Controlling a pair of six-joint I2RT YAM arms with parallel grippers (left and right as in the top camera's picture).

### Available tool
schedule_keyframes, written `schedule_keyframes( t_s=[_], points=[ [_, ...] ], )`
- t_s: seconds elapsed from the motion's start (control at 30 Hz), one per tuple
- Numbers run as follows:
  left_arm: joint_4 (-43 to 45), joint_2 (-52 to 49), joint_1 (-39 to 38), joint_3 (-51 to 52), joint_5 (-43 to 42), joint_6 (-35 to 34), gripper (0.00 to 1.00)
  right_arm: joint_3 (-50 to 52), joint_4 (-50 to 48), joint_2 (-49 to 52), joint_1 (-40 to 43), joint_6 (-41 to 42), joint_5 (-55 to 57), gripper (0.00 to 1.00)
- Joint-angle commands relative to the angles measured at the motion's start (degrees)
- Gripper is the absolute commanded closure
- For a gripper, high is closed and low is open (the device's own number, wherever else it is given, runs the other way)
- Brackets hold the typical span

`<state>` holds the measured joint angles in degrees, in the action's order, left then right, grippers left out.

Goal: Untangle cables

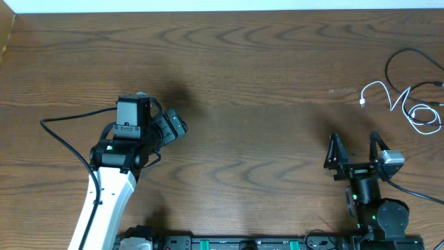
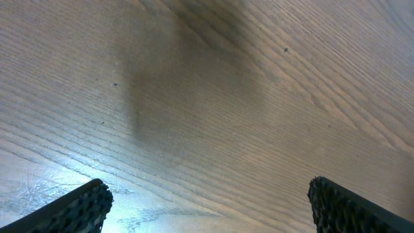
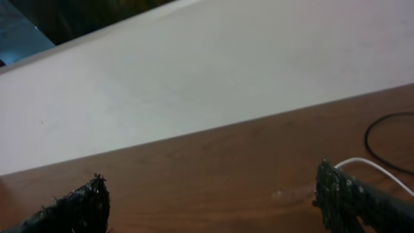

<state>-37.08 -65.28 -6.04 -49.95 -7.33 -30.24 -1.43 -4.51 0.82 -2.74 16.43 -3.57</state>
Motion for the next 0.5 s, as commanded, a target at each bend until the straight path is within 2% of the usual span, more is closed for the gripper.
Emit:
schedule_keyframes(
  t_s=[0.0, 0.2, 0.47],
  points=[
    [0.0, -0.3, 0.3, -0.9, 0.5, -0.5, 0.02, 1.1, 1.2, -0.5, -1.4, -1.6, 0.4, 0.01],
    [0.0, -0.3, 0.3, -0.9, 0.5, -0.5, 0.02, 1.1, 4.9, -0.5, -1.7, -6.5, 0.9, 0.01],
    [0.0, -0.3, 0.3, -0.9, 0.5, -0.5, 0.02, 1.1, 8.9, -0.6, -1.8, -8.9, 2.1, 0.01]
  ],
)
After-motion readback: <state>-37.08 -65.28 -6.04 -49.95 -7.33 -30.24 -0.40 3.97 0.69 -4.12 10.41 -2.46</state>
